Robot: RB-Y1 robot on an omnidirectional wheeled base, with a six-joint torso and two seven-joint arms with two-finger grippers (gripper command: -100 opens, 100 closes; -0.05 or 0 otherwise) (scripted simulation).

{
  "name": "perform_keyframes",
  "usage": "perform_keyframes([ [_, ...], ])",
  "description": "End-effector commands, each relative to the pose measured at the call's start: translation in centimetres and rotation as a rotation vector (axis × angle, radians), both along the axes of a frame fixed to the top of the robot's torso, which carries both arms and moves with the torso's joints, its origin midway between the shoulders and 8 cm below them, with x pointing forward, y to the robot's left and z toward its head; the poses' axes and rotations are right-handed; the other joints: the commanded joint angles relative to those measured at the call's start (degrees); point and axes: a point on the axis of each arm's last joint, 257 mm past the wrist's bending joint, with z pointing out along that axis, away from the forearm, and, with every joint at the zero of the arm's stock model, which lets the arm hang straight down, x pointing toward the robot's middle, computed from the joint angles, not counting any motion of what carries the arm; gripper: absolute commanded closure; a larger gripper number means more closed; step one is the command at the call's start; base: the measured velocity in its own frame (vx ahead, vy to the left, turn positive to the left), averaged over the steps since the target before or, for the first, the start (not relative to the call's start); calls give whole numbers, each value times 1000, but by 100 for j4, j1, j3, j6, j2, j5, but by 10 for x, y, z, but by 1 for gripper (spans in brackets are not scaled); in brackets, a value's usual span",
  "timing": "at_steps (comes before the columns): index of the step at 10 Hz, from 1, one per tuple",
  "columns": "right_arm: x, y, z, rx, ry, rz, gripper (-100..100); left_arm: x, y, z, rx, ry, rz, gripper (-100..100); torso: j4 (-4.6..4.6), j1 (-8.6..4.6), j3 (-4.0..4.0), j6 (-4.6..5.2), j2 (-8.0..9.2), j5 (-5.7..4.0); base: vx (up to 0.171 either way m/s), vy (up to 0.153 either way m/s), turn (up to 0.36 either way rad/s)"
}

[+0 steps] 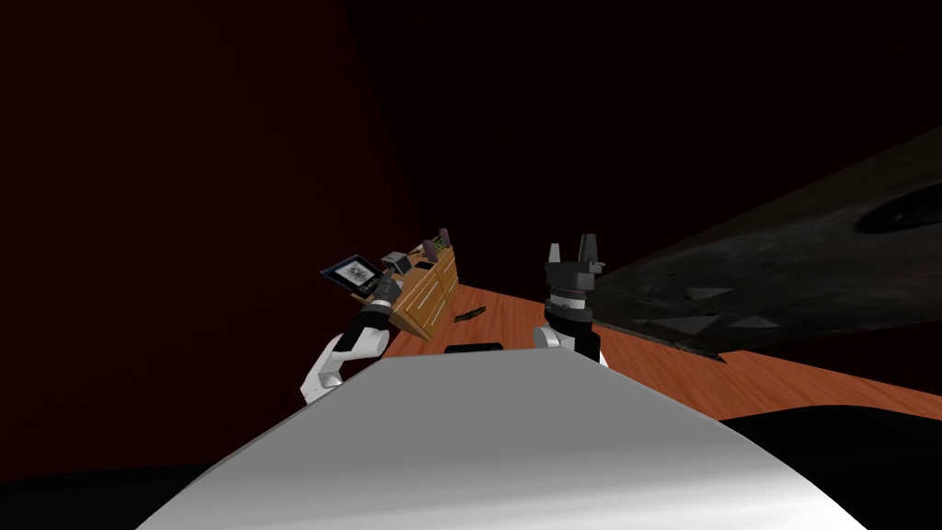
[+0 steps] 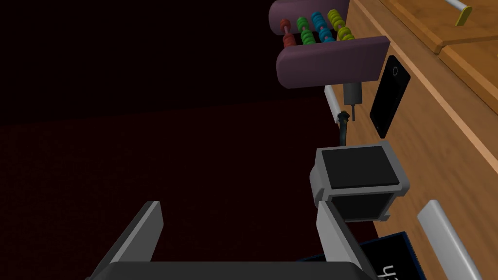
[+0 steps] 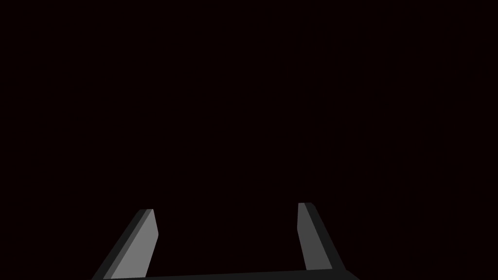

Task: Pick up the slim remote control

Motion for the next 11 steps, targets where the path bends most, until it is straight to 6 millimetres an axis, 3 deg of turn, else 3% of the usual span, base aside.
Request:
perform_keyframes([
  [1,0,0,0,0,0,0,0,5,19,-16,-12,55,28,-100,0,0,0,0,0,0,37,-91,-3],
  [2,0,0,0,0,0,0,0,5,20,-22,-15,81,35,-100,-1,-6,-2,1,-4,-1,38,-81,1],
  [3,0,0,0,0,0,0,0,9,37,-33,-27,117,61,-100,-1,-4,-3,1,-5,-1,53,-84,-4],
  [5,0,0,0,0,0,0,0,7,40,-44,-31,159,72,-100,-2,1,-5,1,-9,0,33,-49,3],
  [8,0,0,0,0,0,0,0,11,78,-70,-65,257,143,-100,-1,8,-3,0,-6,2,43,-59,2],
  [10,0,0,0,0,0,0,0,7,81,-82,-71,299,155,-100,-2,2,-6,1,-11,0,42,-46,7],
  [11,0,0,0,0,0,0,0,9,101,-90,-90,327,191,-100,-1,15,-3,0,-4,2,48,-31,4],
])
